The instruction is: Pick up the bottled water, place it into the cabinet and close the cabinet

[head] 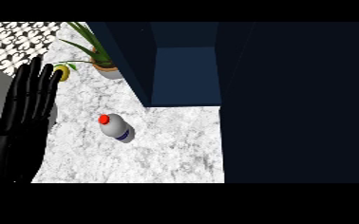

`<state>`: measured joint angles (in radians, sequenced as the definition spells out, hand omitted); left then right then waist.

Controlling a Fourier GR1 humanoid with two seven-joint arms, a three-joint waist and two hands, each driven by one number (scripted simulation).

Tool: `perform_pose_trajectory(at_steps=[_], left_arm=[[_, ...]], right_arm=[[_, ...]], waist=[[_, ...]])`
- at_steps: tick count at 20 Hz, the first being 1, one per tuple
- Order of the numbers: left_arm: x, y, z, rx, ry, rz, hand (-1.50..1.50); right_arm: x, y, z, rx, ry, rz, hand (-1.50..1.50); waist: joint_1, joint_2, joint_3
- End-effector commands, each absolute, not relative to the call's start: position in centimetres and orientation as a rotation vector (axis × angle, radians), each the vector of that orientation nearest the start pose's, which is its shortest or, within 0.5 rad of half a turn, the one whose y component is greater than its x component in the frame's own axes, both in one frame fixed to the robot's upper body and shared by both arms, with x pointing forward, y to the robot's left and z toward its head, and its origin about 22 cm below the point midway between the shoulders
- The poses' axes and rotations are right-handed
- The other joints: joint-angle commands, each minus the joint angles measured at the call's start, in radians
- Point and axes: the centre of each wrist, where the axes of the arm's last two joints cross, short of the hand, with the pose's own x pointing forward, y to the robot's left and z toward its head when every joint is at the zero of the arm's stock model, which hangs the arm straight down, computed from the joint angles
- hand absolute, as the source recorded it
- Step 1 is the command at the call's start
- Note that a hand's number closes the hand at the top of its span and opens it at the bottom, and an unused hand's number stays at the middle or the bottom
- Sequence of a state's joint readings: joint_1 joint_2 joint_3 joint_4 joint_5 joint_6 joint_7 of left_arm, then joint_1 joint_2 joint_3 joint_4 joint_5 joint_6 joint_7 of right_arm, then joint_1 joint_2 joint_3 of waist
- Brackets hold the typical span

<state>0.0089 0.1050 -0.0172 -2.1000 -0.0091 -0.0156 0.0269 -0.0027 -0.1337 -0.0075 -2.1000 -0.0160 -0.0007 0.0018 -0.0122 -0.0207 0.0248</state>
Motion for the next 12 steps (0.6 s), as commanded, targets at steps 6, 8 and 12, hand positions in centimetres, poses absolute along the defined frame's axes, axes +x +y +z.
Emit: perform_pose_trajectory(at_steps=[6,8,12], left_arm=[[19.2,19.0,13.3,-0.369,-2.134,-0.368,-1.50],[19.8,19.6,8.0,-0.393,-1.716,-0.055,-1.50],[17.5,20.3,9.2,-0.433,-1.637,-0.022,-1.50]], right_arm=[[17.4,-24.3,13.6,-0.062,-2.134,0.207,-1.50],[18.0,-22.5,10.4,0.270,-1.868,-0.014,-1.50],[16.0,-22.8,11.0,0.327,-1.798,-0.086,-1.50]], waist=[[-0.001,0.015,-0.025],[-0.004,0.034,-0.024],[0.011,0.016,-0.025]])
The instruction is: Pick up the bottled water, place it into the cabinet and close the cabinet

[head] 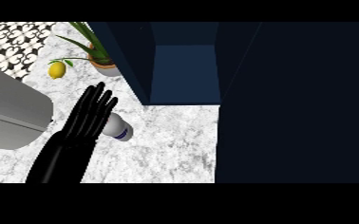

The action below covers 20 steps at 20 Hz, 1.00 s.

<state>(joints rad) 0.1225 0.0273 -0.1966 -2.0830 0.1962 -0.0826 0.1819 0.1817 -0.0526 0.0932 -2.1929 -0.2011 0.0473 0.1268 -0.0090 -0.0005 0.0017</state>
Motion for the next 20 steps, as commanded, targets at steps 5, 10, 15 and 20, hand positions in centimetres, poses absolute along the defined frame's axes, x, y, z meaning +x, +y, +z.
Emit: perform_pose_trajectory(at_steps=[5,10,15,20], left_arm=[[16.2,21.8,10.4,-0.421,-1.616,-0.038,-1.50],[14.1,23.5,10.2,-0.420,-1.623,-0.030,-1.50],[13.4,24.1,10.2,-0.394,-1.618,-0.009,-1.50],[14.7,25.5,6.5,-0.398,-1.631,-0.026,-1.50]], right_arm=[[15.2,-23.5,10.6,0.329,-1.781,-0.082,-1.50],[12.0,-23.5,10.3,0.325,-1.775,-0.090,-1.50],[11.2,-23.3,9.0,0.351,-1.794,-0.070,-1.50],[10.9,-23.2,7.6,0.341,-1.800,-0.060,-1.50]], waist=[[0.011,-0.001,-0.002],[0.009,-0.002,-0.002],[0.007,-0.002,-0.002],[0.004,-0.001,-0.002]])
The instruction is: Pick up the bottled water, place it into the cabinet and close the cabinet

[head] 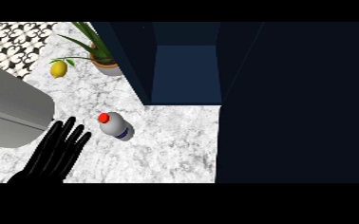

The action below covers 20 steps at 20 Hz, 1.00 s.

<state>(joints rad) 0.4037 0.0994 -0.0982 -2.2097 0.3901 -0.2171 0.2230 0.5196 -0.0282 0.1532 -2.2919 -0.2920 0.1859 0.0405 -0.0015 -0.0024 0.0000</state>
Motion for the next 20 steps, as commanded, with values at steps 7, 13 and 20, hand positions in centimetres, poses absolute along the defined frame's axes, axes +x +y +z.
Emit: perform_pose_trajectory(at_steps=[7,13,20], left_arm=[[14.3,29.1,6.6,-0.370,-1.676,0.013,-1.50],[15.6,29.2,3.9,-0.296,-1.660,0.045,-1.50],[17.5,30.6,4.2,-0.264,-1.676,-0.017,-1.50]], right_arm=[[10.2,-23.0,6.7,0.332,-1.799,-0.057,-1.50],[9.8,-24.5,7.2,0.316,-1.810,-0.056,-1.50],[10.7,-23.6,8.2,0.327,-1.797,-0.041,-1.50]], waist=[[-0.002,0.000,0.000],[-0.006,0.001,0.000],[-0.001,0.001,0.000]])
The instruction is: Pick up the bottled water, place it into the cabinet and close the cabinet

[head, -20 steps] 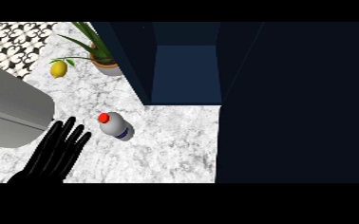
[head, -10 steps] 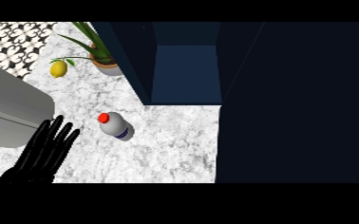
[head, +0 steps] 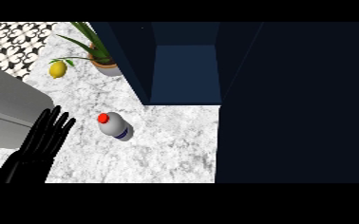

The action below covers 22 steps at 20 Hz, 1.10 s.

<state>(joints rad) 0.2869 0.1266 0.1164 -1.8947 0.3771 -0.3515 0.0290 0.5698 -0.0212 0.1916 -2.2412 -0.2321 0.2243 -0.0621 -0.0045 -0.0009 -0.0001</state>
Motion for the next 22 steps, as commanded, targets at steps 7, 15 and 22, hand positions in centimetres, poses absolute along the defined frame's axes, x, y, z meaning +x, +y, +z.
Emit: perform_pose_trajectory(at_steps=[7,15,22], left_arm=[[20.2,33.4,-1.9,-0.232,-1.625,-0.052,-1.50],[23.9,33.3,-3.7,-0.225,-1.559,-0.023,-1.50],[23.4,31.9,-9.8,-0.246,-1.491,0.031,-1.50]], right_arm=[[11.5,-22.2,6.4,0.325,-1.825,-0.031,-1.50],[9.8,-22.5,7.7,0.350,-1.807,-0.015,-1.50],[10.3,-22.9,7.4,0.371,-1.806,-0.029,-1.50]], waist=[[-0.002,0.002,-0.001],[-0.004,0.001,0.000],[-0.005,0.002,-0.001]])
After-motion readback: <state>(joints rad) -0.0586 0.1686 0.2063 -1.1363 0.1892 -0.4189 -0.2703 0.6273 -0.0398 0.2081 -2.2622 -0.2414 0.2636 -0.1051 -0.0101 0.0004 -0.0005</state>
